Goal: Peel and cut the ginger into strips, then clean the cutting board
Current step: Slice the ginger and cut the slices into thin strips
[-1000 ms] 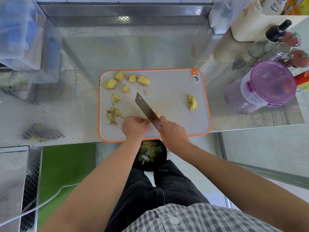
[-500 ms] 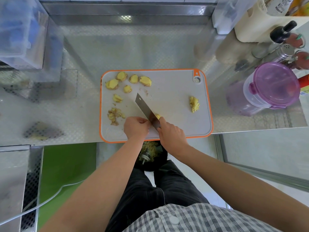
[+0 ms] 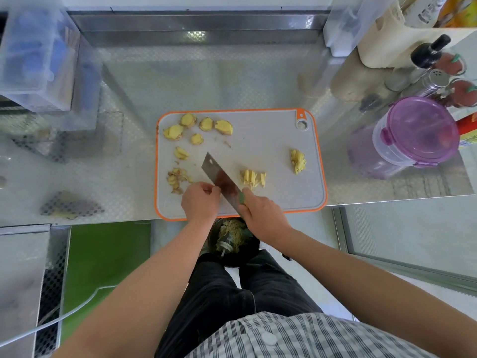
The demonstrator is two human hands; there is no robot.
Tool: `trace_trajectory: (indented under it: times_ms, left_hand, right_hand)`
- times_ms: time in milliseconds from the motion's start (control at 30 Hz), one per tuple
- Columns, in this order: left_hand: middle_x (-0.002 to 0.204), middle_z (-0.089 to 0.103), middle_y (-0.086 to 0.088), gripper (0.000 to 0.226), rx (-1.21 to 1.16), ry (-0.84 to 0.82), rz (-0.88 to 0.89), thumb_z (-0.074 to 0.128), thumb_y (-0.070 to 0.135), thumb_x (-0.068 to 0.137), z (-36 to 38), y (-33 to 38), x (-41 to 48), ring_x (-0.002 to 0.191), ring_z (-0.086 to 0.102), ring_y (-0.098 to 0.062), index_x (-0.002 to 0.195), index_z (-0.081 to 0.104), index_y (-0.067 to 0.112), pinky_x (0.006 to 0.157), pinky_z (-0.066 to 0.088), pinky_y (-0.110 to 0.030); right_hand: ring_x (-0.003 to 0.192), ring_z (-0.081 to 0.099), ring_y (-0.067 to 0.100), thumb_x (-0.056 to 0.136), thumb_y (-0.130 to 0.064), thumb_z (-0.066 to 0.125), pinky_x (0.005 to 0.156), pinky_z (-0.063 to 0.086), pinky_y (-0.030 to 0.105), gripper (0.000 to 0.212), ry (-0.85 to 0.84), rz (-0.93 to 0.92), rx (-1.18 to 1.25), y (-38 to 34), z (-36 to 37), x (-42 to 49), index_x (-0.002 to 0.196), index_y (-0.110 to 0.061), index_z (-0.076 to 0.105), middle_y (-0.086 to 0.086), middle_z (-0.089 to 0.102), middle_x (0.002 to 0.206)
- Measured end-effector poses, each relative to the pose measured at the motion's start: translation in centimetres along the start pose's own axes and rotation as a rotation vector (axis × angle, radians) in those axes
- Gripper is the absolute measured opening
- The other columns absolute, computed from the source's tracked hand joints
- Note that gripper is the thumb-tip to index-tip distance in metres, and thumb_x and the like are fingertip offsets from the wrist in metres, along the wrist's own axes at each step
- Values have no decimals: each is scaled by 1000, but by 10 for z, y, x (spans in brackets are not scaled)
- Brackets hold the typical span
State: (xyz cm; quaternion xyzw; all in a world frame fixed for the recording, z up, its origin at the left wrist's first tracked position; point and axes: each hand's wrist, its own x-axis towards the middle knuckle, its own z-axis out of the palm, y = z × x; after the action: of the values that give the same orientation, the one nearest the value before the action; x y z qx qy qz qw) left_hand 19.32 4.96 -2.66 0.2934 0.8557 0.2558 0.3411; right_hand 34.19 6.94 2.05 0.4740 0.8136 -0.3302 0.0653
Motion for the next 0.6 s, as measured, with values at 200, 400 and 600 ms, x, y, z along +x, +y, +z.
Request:
trace_trajectory:
  times_ms: [200,400,600]
  left_hand:
    - [83,58,5,12,106,36,116,57,20,89,12,15,-8,79,51,-14,94,65,12,71,35,-26]
    - [90,66,-3,16,100,37,218,57,14,89,33,32,-10,87,60,-24,101,66,11,71,37,-27]
    - [88,65,-7,26,92,-13,279,56,6,84,44,46,-7,91,58,-27,107,66,7,80,43,-34]
  right_hand:
    - [68,47,29,100,-19,36,60,34,34,17,113,160,35,28,-11,4,112,-7,40,11,53,78]
    - [67,44,29,98,-20,38,60,34,34,13,70,124,38,35,-13,-1,106,-10,39,9,48,76]
    - [65,42,31,97,-17,39,60,32,34,7,219,296,108,64,-35,6,100,-10,38,9,46,72]
